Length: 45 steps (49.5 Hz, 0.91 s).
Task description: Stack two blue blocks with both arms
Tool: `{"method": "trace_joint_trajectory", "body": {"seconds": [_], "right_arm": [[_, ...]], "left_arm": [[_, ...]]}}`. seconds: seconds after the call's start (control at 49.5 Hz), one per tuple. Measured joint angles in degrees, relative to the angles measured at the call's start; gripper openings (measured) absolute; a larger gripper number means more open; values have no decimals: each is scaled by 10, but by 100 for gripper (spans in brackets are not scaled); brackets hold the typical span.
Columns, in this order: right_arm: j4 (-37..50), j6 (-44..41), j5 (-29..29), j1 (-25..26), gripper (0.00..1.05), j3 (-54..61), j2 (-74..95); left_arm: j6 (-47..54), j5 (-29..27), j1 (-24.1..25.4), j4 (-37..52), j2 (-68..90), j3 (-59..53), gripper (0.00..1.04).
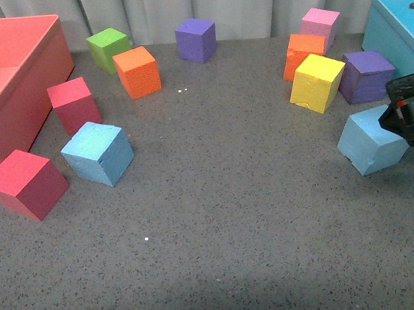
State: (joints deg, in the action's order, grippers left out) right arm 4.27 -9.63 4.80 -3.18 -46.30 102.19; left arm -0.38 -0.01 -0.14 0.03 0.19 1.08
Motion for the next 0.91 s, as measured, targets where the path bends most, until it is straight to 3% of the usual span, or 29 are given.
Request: {"method": "trace_joint_trajectory", "body": {"seconds": [0.465, 0.485, 0.525, 0.727, 0.909], "right_arm": [[-38, -2, -50, -26, 95, -98, 144], [-59, 9, -52, -36, 70, -136, 181], [-61, 12, -51, -37, 65, -138, 183], [-98, 31, -49, -42, 50, -164, 191], [-116, 81, -42, -58, 47, -159, 169]], "left_arm": [[0, 0, 0, 0, 0, 0, 98], [0, 0, 0, 0, 0, 0, 98], [0, 0, 0, 0, 0, 0, 98], [0, 0, 0, 0, 0, 0, 98], [0, 0, 0, 0, 0, 0, 98]]}}
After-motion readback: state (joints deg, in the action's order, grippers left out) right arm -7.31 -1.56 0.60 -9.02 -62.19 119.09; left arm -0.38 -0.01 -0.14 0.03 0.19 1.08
